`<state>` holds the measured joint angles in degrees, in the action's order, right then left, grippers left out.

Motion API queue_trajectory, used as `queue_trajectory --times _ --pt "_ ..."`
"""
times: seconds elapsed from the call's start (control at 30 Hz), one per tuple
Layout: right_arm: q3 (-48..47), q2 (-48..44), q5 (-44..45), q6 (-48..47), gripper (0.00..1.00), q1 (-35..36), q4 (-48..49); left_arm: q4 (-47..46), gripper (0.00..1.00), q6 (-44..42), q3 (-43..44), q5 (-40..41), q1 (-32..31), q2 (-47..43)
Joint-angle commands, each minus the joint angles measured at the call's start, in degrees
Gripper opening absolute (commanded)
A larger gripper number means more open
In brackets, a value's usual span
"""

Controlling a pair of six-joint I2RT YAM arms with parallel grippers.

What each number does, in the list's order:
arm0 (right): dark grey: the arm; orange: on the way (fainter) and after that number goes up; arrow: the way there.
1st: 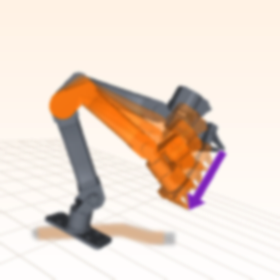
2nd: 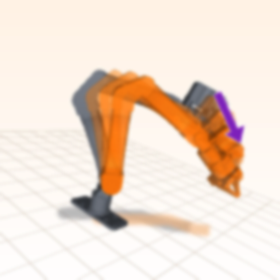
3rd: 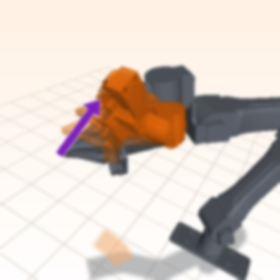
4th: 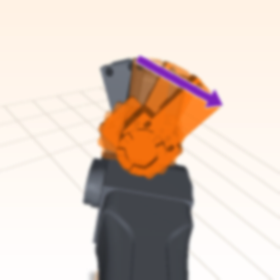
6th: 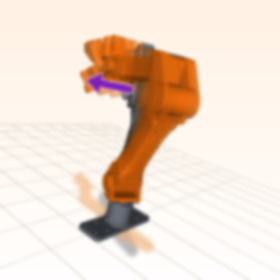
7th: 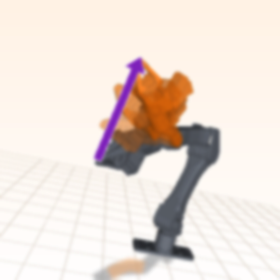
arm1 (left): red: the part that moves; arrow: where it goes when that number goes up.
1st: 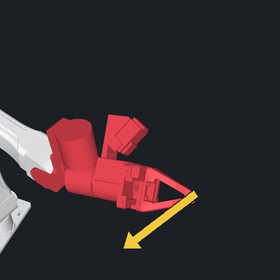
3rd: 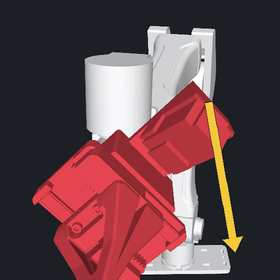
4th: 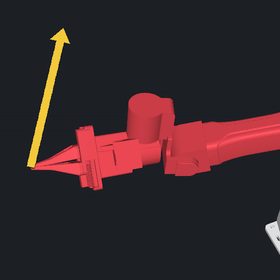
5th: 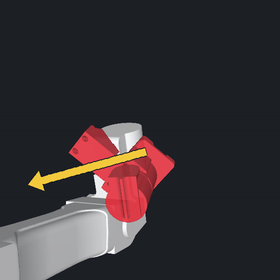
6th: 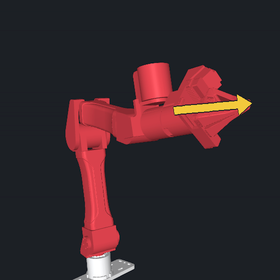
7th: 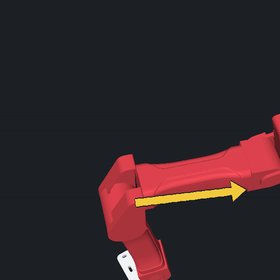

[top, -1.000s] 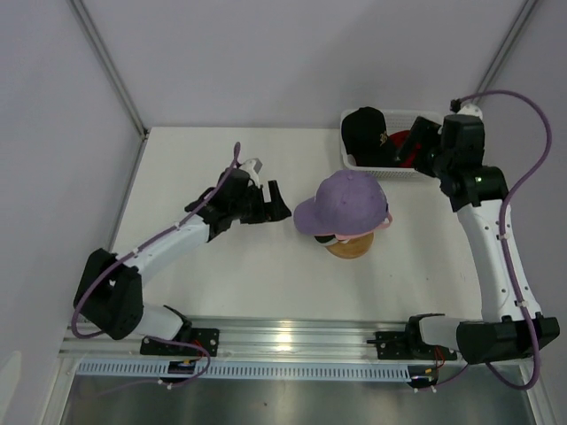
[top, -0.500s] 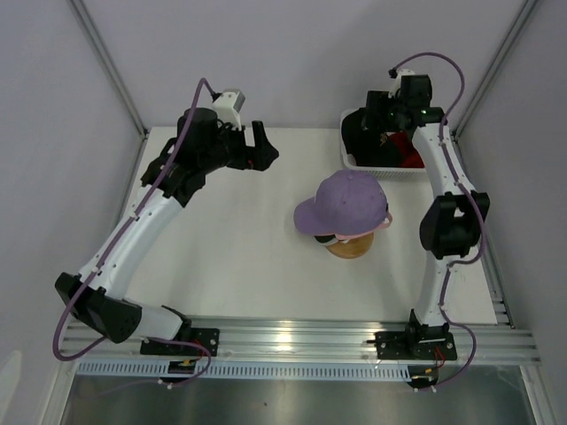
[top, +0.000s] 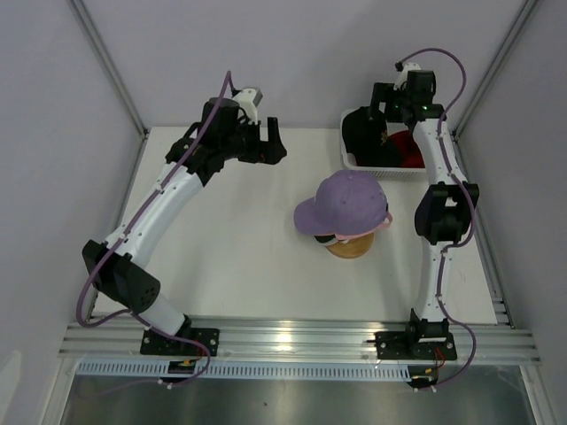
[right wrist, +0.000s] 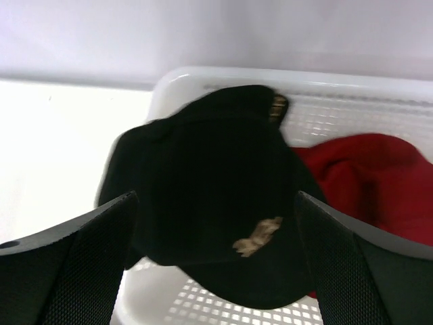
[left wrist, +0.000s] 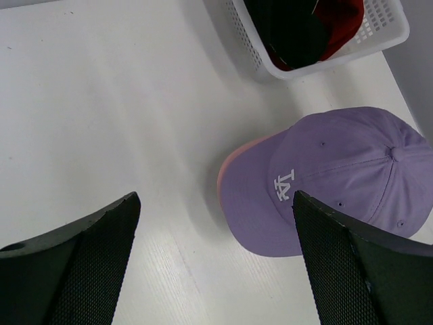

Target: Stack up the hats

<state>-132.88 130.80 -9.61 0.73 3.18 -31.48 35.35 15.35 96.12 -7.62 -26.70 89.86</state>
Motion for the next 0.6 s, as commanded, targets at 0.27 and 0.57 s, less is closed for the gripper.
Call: queue_trajectory --times 0.27,0.57 --pt "1.4 -0.2 -4.5 11.8 0.99 -17.2 -1.2 -1.3 0.96 -0.4 4.0 2.1 0.2 2.8" --pt "1.7 3.8 -4.6 4.3 1.00 -17.2 -4.5 -0.5 0.96 0.3 5.5 2.6 0.8 5.2"
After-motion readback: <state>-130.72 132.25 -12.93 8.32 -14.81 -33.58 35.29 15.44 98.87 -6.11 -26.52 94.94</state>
